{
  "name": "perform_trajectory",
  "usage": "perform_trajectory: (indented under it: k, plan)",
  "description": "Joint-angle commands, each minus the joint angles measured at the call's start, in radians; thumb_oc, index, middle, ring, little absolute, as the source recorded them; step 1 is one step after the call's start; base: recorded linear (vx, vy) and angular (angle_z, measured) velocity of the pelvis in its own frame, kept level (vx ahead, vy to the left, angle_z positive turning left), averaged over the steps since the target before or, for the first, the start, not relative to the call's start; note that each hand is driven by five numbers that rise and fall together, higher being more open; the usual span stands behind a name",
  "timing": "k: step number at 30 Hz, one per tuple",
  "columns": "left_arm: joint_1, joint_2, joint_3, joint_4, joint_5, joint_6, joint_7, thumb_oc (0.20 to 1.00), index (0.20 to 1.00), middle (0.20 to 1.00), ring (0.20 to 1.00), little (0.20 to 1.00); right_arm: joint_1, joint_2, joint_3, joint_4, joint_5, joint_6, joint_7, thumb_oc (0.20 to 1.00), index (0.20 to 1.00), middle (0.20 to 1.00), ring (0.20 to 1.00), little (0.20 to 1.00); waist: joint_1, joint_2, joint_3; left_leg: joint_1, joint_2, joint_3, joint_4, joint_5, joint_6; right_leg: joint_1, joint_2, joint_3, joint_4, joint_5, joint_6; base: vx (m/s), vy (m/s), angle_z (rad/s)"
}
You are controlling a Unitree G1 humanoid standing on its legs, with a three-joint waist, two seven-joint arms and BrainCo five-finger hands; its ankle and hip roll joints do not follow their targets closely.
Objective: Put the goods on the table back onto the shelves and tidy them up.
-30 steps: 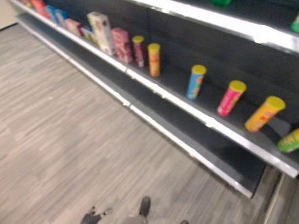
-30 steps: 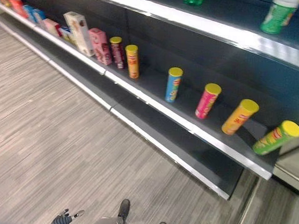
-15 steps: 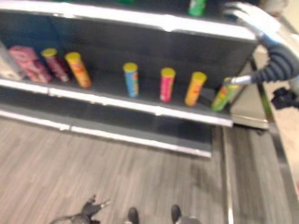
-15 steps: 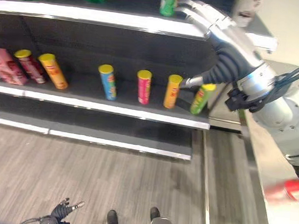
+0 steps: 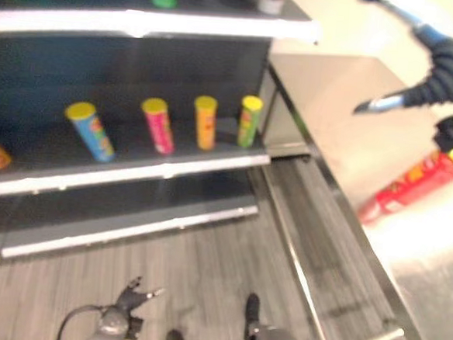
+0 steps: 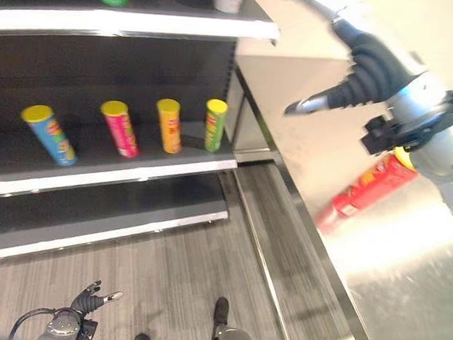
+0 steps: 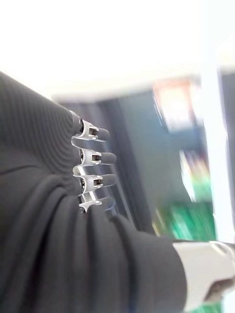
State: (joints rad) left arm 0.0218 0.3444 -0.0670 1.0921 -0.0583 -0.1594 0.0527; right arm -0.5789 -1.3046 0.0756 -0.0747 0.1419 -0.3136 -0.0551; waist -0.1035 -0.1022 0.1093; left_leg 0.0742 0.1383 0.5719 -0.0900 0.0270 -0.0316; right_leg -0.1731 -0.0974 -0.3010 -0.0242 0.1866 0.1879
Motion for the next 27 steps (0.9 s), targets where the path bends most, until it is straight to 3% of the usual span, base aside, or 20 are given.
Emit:
perform_trajectory:
  k: [1,3,4,5,6,9,13,16,18,19,20,22,24,25,27]
  plan:
    - [0.001,0.027,-0.006,-0.009,0.012,-0.028,0.002,1.000,1.000,1.000,1.000,1.000,0.086,0.006,-0.203,0.042,0.098,-0.002,-0.103,1.000,1.000,1.000,1.000,1.000,0.042,-0.015,-0.069,-0.010,0.000,-0.037,0.010,-0.081,-0.060,0.128,-0.200,-0.052,0.104,-0.004,0.074,-0.06,-0.129,-0.32]
    - [0.004,0.020,-0.008,-0.006,0.017,-0.023,-0.002,1.000,1.000,1.000,1.000,1.000,0.241,0.061,-0.372,0.054,0.128,-0.003,-0.131,1.000,1.000,1.000,1.000,1.000,0.035,-0.022,-0.069,0.000,0.002,-0.014,0.009,-0.077,-0.063,0.113,-0.191,-0.063,0.105,0.021,0.074,-0.04,-0.109,-0.59]
    - [0.002,0.024,-0.013,-0.006,0.017,-0.023,-0.002,1.000,1.000,1.000,1.000,1.000,0.264,0.064,-0.394,0.047,0.130,-0.003,-0.129,1.000,1.000,1.000,1.000,1.000,0.042,-0.026,-0.069,0.000,0.002,-0.013,0.009,-0.078,-0.063,0.111,-0.191,-0.061,0.106,0.021,0.074,0.02,-0.104,-0.59]
    - [0.008,0.018,0.000,0.006,0.020,-0.021,-0.003,1.000,1.000,1.000,1.000,1.000,0.359,0.109,-0.509,0.050,0.167,-0.003,-0.130,1.000,1.000,1.000,1.000,1.000,0.033,-0.022,-0.075,0.011,-0.002,-0.008,0.009,-0.082,-0.066,0.119,-0.176,-0.066,0.067,0.000,0.074,0.03,-0.054,-0.52]
    - [0.006,0.021,-0.006,0.007,0.019,-0.021,-0.003,1.000,1.000,1.000,1.000,1.000,0.377,0.112,-0.526,0.044,0.168,-0.002,-0.129,1.000,1.000,1.000,1.000,1.000,0.040,-0.024,-0.073,0.012,-0.002,-0.007,0.009,-0.082,-0.066,0.120,-0.176,-0.065,0.066,0.001,0.074,0.03,-0.123,-0.58]
    - [0.029,0.000,0.036,0.022,0.019,-0.018,-0.009,1.000,1.000,1.000,1.000,1.000,0.540,0.191,-0.638,0.043,0.227,-0.003,-0.087,1.000,1.000,1.000,1.000,1.000,0.026,-0.009,-0.076,0.029,0.008,-0.001,0.008,-0.069,-0.084,0.173,-0.119,-0.045,-0.030,-0.080,0.074,-0.01,-0.165,-0.37]
    - [0.030,-0.002,0.049,0.014,0.008,-0.015,-0.012,1.000,1.000,1.000,1.000,1.000,0.633,0.226,-0.667,0.057,0.237,0.013,-0.055,1.000,1.000,1.000,1.000,1.000,0.020,0.003,-0.065,0.034,0.028,-0.005,0.013,-0.053,-0.104,0.181,-0.091,-0.032,-0.022,-0.138,0.067,-0.01,-0.133,-0.11]
    - [0.043,0.000,0.045,-0.022,-0.013,-0.020,-0.026,1.000,1.000,1.000,1.000,1.000,0.618,0.226,-0.633,0.055,0.288,0.011,-0.022,1.000,1.000,1.000,1.000,1.000,0.027,-0.002,-0.031,-0.017,0.101,-0.022,0.209,-0.071,-0.127,0.193,-0.062,-0.020,0.001,-0.193,0.023,-0.02,-0.256,-0.06]
    - [0.046,0.004,0.035,-0.046,-0.027,-0.021,-0.024,1.000,1.000,1.000,1.000,1.000,0.566,0.222,-0.574,0.069,0.324,0.005,-0.010,1.000,1.000,1.000,1.000,1.000,0.057,-0.002,0.007,-0.094,0.153,-0.125,0.387,-0.009,-0.158,0.212,-0.027,-0.006,0.003,-0.214,-0.013,-0.08,-0.222,-0.25]
    - [0.049,0.000,0.024,-0.052,-0.031,-0.021,-0.027,1.000,1.000,1.000,1.000,1.000,0.536,0.215,-0.532,0.085,0.332,0.006,-0.001,1.000,1.000,1.000,1.000,1.000,0.072,-0.008,0.020,-0.136,0.130,-0.199,0.400,0.019,-0.144,0.213,-0.029,-0.009,-0.006,-0.199,-0.025,-0.09,-0.120,-0.49]
    - [0.055,-0.002,0.012,-0.054,-0.039,-0.023,-0.029,1.000,1.000,1.000,1.000,1.000,0.518,0.201,-0.494,0.097,0.327,0.013,0.008,1.000,1.000,1.000,1.000,1.000,0.096,-0.014,0.023,-0.154,0.084,-0.292,0.364,-0.014,-0.137,0.219,-0.029,0.009,-0.018,-0.198,-0.019,-0.03,-0.031,-0.57]
    - [0.054,-0.009,0.000,-0.056,-0.059,-0.026,-0.032,1.000,1.000,1.000,1.000,1.000,0.488,0.182,-0.443,0.097,0.335,0.019,0.027,1.000,1.000,1.000,1.000,1.000,0.107,-0.010,0.020,-0.139,0.031,-0.415,0.227,-0.038,-0.131,0.224,-0.030,0.046,-0.030,-0.197,-0.010,0.13,0.050,-0.68]
    - [0.055,-0.012,-0.027,-0.054,-0.065,-0.034,-0.025,1.000,1.000,1.000,1.000,1.000,0.410,0.161,-0.353,0.131,0.334,0.007,0.031,1.000,1.000,1.000,1.000,1.000,0.144,0.004,0.021,-0.174,-0.005,-0.548,0.143,-0.007,-0.131,0.226,-0.020,0.087,-0.035,-0.203,-0.005,0.13,0.069,-1.00]
    - [0.060,-0.019,-0.037,-0.050,-0.070,-0.035,-0.034,1.000,1.000,1.000,1.000,1.000,0.377,0.154,-0.319,0.137,0.341,0.018,0.042,1.000,1.000,1.000,1.000,1.000,0.148,0.018,0.011,-0.158,-0.010,-0.584,0.081,-0.007,-0.128,0.228,-0.008,0.114,-0.036,-0.210,-0.004,0.15,0.082,-0.92]
    - [0.063,-0.028,-0.046,-0.040,-0.054,-0.037,-0.040,1.000,1.000,1.000,1.000,1.000,0.337,0.152,-0.274,0.160,0.342,0.024,0.051,1.000,1.000,1.000,1.000,1.000,0.146,0.037,-0.010,-0.110,-0.010,-0.572,0.021,0.013,-0.131,0.236,0.000,0.124,-0.042,-0.207,-0.002,0.16,0.126,-0.12]
